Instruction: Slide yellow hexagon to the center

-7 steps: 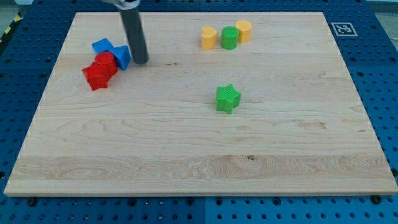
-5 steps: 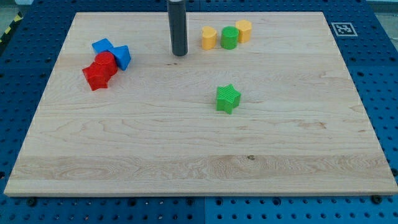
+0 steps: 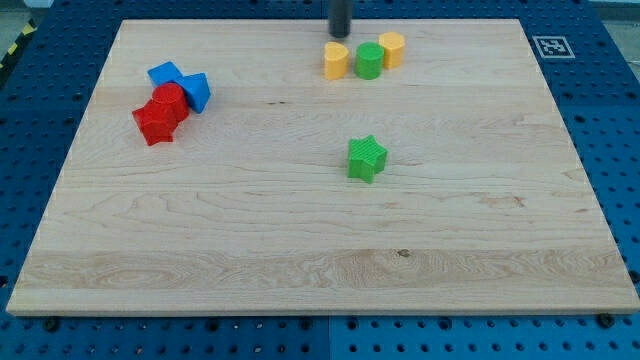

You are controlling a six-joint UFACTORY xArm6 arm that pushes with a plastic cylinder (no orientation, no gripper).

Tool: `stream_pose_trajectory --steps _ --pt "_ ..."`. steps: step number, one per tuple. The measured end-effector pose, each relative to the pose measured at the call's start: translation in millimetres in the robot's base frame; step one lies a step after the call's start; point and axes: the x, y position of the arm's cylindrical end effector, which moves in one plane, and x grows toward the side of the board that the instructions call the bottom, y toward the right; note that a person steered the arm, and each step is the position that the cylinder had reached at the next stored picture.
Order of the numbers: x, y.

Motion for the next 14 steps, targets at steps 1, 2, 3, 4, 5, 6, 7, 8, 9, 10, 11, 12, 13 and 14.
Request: stream_pose_trajectory --steps 1,2,3,4,5,6,7,8,9,10,11,12,13,14 --pt "33 33" --pt "50 66" --pt "50 85" --pt "37 92" --pt "19 125" --pt "21 153" --pt "52 150" --pt "86 138" --pt "97 137" --pt "91 140" --pt "57 153" --pt "45 151" --pt "55 143" --pt "67 134"
